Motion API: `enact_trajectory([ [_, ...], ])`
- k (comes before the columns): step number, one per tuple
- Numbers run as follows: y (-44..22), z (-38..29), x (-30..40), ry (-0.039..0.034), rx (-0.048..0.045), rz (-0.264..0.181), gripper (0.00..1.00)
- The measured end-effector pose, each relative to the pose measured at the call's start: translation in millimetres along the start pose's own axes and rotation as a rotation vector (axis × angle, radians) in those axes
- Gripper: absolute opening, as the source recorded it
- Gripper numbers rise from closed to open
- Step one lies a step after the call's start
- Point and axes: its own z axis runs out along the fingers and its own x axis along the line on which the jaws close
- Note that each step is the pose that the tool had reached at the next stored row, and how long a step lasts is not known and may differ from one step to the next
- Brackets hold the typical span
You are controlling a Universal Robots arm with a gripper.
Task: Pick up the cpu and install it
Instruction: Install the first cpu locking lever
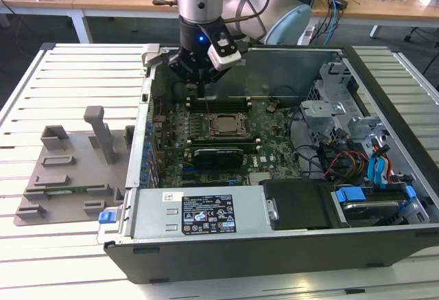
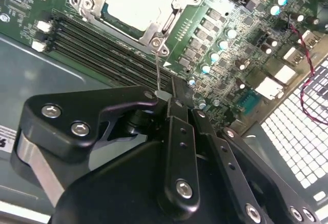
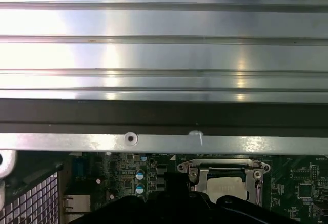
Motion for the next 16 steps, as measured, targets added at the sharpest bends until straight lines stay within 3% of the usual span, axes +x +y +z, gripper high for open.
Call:
enact_trajectory([
  [4, -0.1, 0.1, -9.1, 0.0002, 0.0001, 0.0, 0.11],
  [13, -0.2, 0.3, -20.1, 0.0002, -0.0001, 0.0, 0.11],
  [16, -0.1, 0.3, -20.3, 0.0002, 0.0, 0.0, 0.11],
])
